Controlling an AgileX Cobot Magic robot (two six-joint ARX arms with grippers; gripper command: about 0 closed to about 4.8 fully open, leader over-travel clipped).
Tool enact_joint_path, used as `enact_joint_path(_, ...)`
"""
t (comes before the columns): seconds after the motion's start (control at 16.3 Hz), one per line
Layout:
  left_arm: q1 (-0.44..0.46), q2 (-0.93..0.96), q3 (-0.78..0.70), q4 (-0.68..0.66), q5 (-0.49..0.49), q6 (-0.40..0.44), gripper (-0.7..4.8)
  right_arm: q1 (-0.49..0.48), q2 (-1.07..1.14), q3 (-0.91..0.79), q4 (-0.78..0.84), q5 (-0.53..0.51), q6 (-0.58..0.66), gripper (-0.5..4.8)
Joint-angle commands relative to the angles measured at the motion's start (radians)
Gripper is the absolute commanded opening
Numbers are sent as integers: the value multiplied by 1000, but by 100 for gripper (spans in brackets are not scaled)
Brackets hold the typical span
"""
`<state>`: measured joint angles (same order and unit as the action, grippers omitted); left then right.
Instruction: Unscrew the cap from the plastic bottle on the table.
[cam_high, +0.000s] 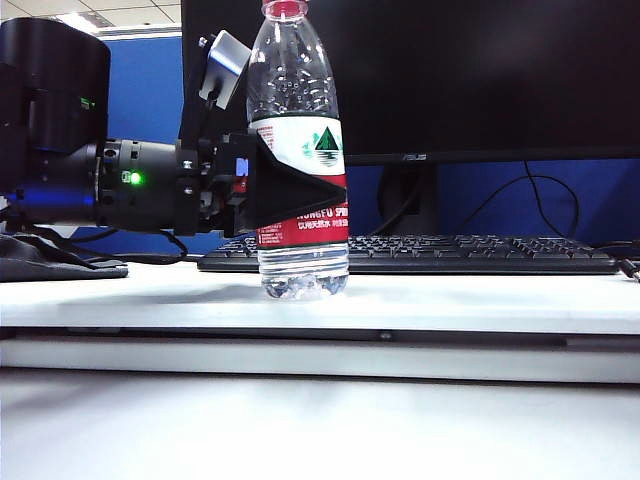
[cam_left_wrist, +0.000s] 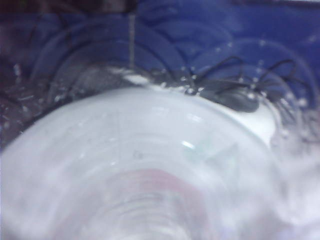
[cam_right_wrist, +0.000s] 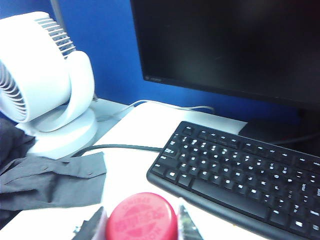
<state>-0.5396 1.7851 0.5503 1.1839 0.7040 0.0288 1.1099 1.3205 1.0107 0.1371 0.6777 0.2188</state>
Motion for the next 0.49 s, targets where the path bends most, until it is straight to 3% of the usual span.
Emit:
enact_joint_path(0.06, -2, 5, -5, -68, 18, 0, 277, 2, -1, 3, 0, 1, 6, 163)
enact_joint_path(0.31, -2, 5, -5, -69, 18, 1, 277, -3, -2, 3, -48, 1, 6, 110)
enact_joint_path(0.49, -2, 5, -5, -69, 18, 1, 277, -6, -14, 3, -119, 0, 6, 101)
